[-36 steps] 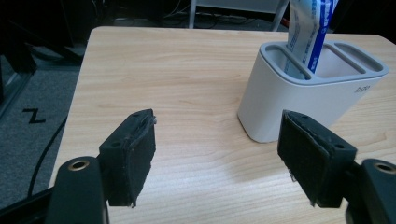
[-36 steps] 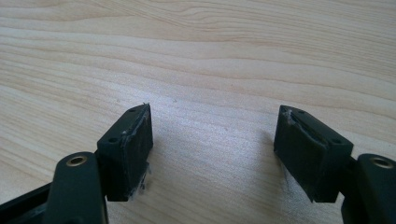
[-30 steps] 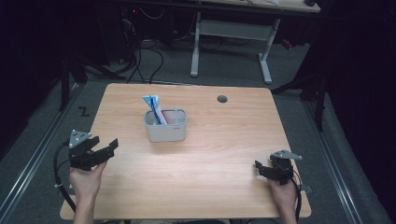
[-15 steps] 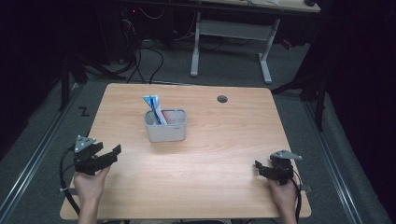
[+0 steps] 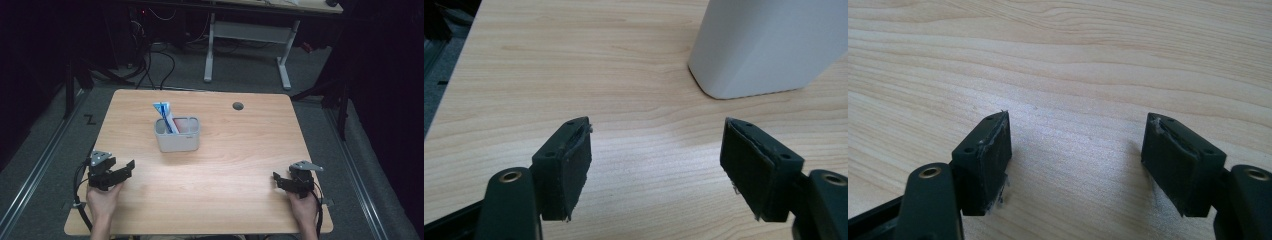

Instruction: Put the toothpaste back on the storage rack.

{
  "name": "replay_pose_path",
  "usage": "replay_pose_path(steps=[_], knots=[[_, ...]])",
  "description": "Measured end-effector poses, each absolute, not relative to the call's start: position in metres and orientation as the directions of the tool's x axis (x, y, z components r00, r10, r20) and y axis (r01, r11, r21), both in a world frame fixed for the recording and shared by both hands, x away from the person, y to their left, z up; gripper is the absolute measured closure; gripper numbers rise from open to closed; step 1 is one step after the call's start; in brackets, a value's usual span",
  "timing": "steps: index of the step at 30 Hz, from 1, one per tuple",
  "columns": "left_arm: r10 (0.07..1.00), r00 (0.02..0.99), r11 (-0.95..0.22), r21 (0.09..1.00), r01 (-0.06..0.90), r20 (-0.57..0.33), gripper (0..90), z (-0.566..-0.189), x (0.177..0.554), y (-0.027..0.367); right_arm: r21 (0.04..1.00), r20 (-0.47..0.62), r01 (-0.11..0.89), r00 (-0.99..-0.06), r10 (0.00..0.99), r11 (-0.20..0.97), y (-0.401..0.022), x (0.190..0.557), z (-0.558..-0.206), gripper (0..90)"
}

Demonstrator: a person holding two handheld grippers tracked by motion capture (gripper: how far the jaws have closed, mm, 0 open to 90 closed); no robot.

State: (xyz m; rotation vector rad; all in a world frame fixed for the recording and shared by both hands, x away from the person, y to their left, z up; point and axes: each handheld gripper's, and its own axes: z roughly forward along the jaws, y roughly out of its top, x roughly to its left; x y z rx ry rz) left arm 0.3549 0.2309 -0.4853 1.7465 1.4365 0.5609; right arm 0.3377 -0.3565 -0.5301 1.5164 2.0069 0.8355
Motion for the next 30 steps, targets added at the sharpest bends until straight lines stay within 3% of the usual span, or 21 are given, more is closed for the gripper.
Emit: replay_pose_path(steps=[30], knots=[[0.968,0.246,-0.128,0.750,0.649,-0.048,31.1,-0.527,0.373,0.209,0.719,-0.018,0.666,-0.266,0.964,0.198,-0.356,0.338,-0.530,28.1]])
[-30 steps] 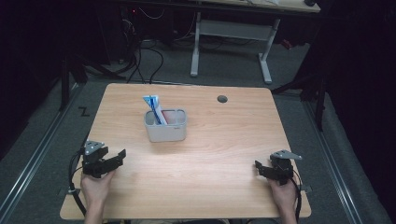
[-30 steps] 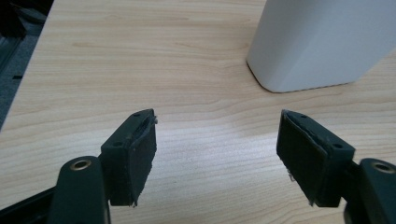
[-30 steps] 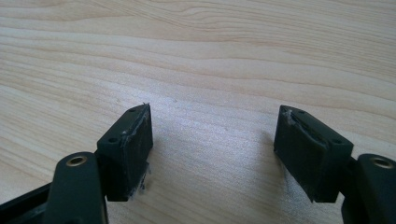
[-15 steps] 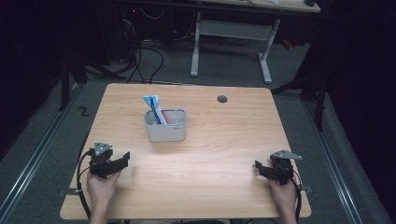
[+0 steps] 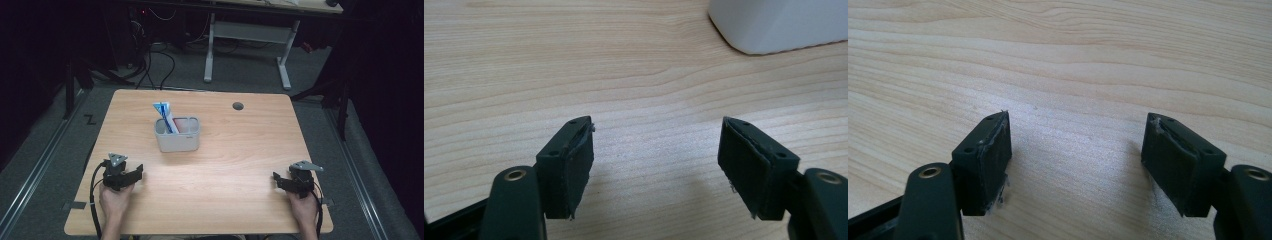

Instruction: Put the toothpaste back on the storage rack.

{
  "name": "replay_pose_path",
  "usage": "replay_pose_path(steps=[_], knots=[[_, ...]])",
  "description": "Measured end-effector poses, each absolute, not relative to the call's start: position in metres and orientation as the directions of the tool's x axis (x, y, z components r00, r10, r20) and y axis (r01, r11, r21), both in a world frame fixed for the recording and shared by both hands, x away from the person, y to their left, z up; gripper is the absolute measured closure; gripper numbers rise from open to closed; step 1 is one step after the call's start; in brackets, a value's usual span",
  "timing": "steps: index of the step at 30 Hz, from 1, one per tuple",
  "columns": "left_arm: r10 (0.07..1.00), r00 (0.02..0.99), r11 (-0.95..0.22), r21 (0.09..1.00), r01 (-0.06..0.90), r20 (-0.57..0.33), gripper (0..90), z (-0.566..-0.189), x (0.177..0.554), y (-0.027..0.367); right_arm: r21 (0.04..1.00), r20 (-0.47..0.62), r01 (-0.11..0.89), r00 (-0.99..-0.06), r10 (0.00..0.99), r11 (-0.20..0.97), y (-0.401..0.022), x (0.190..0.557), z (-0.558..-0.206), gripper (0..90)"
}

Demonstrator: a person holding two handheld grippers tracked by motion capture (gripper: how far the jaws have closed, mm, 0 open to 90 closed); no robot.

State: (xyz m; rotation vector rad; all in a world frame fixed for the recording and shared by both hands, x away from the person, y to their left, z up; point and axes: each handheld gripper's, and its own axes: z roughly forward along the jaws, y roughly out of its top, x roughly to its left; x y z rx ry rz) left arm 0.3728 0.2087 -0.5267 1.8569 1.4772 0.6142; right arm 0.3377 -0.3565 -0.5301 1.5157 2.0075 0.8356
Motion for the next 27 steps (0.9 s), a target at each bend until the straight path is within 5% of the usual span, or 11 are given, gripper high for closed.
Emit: replay_pose_path(steps=[11,27], knots=[[0.970,0.241,-0.179,0.736,0.653,0.021,31.2,-0.5348,0.3754,0.2044,0.719,-0.017,0.666,-0.265,0.964,0.196,-0.3564,0.3377,-0.5301,28.1],[0.975,0.221,-0.143,0.740,0.657,-0.008,28.1,-0.5369,0.3753,0.2063,0.719,-0.016,0.667,-0.265,0.964,0.196,-0.3563,0.3376,-0.5301,28.1]])
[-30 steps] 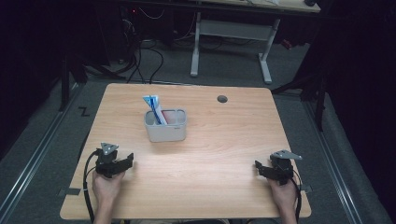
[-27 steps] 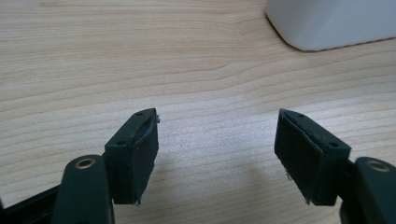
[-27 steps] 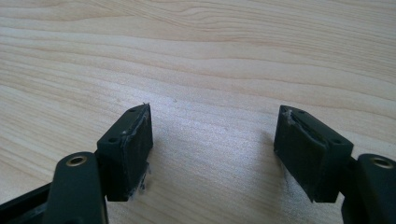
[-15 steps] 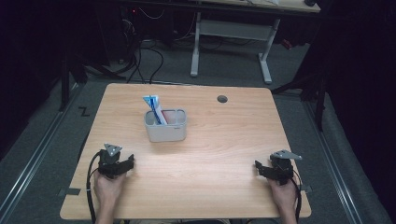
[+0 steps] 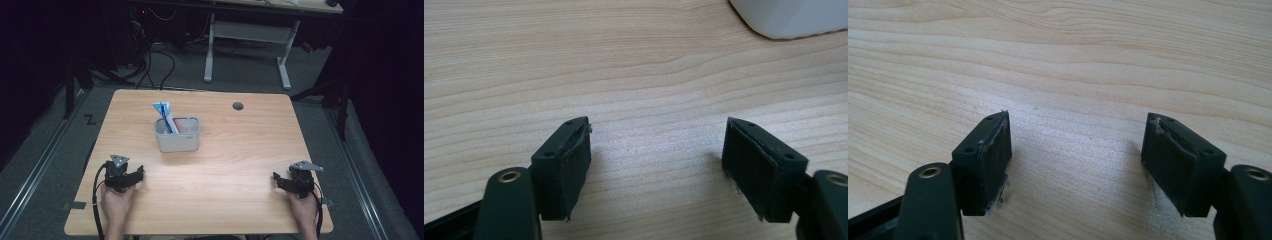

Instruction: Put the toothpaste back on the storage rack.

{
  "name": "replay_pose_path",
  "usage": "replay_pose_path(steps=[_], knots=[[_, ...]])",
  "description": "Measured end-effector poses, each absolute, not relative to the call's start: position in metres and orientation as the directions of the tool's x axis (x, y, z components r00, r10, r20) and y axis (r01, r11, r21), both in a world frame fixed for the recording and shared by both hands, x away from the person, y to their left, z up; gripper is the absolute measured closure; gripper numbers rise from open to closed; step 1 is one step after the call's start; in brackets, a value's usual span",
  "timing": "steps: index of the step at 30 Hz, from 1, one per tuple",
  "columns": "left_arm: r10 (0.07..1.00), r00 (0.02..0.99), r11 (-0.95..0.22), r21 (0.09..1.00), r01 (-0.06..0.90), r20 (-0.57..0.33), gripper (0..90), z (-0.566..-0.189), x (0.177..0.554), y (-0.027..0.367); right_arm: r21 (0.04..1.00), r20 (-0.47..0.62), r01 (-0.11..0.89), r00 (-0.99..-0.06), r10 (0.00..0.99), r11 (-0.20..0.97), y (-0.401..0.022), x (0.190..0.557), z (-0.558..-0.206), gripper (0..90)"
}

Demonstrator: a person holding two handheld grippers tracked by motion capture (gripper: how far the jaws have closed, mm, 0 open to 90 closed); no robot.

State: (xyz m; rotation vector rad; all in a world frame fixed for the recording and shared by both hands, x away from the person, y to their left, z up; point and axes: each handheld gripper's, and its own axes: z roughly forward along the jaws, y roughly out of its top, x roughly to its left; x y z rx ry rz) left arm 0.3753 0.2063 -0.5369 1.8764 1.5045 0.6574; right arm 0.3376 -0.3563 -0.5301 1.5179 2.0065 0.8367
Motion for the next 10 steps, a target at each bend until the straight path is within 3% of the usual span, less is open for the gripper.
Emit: replay_pose_path(steps=[10], knots=[[0.975,0.222,-0.142,0.740,0.658,-0.010,27.8,-0.5369,0.3753,0.2066,0.719,-0.017,0.666,-0.266,0.964,0.197,-0.3564,0.3376,-0.5301,28.0]])
